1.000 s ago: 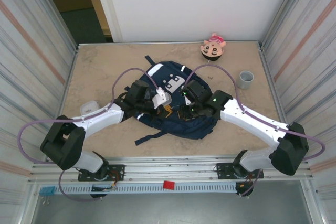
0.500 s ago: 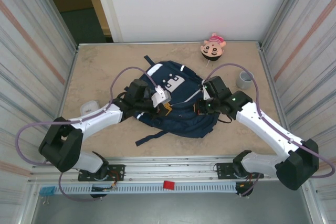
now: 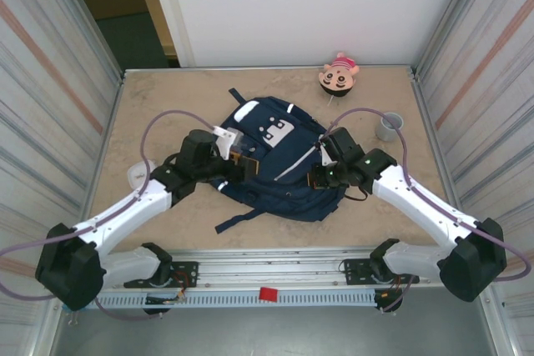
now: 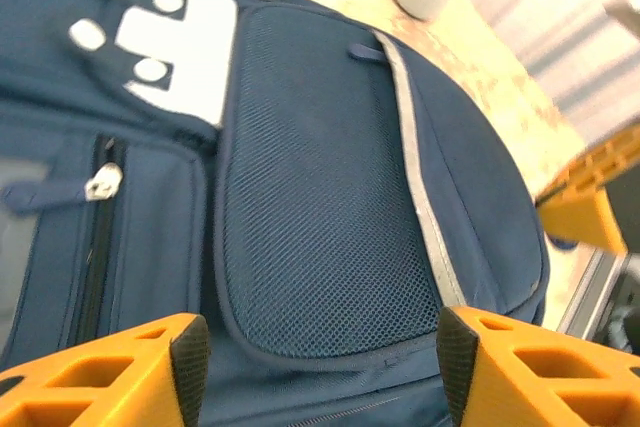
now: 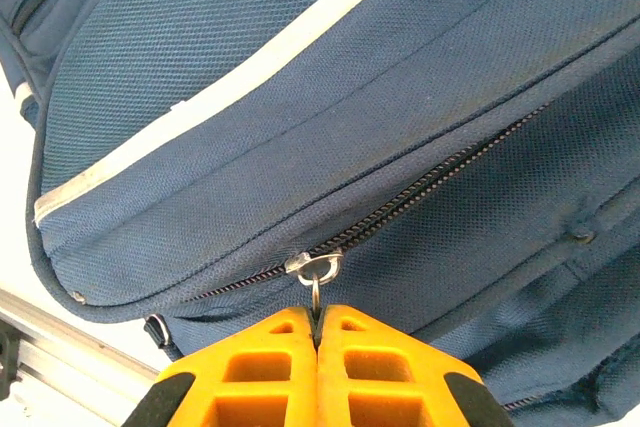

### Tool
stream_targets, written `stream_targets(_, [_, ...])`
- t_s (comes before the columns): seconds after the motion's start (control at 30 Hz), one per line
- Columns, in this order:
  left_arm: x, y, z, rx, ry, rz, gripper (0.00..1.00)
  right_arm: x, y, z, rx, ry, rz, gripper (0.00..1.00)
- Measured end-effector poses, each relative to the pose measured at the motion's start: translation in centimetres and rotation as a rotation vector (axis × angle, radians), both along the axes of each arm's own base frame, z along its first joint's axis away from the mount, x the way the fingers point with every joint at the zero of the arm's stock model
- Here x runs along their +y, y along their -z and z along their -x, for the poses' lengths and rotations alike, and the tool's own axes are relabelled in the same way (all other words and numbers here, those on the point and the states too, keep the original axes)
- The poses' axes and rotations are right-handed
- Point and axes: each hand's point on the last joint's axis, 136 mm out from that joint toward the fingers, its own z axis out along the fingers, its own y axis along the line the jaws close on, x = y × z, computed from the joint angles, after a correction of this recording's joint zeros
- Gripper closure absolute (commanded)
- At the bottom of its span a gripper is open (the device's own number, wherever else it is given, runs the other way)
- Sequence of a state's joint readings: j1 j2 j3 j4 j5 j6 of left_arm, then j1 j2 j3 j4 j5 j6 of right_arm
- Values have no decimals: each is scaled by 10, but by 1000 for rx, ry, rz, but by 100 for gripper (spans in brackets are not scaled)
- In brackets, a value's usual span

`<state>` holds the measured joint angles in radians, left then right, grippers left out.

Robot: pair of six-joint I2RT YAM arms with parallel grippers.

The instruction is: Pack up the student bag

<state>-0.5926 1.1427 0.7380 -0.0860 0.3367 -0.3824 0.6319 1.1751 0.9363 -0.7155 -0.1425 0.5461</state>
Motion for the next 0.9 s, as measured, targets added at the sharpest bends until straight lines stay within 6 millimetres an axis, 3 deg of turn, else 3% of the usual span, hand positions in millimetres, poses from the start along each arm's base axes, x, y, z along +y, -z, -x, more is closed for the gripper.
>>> stream_targets(0.13, [3, 9, 4, 215, -170, 92, 34, 8, 6, 1, 7, -5, 4, 100])
stream_targets(0.37, [-18, 48, 28, 549, -314, 203, 35, 16, 11, 3, 21, -13, 11, 100])
stream_targets(0.57, [-37, 65, 29, 668, -358, 244, 43, 17, 12, 4, 12, -15, 20, 100])
stream_targets(0.67, [-42, 67, 24, 686, -372, 272, 53, 18, 12, 4, 11, -16, 19, 100])
stream_targets(0.9, [-42, 77, 17, 714, -398, 267, 91, 15, 17, 8, 19, -16, 25, 100])
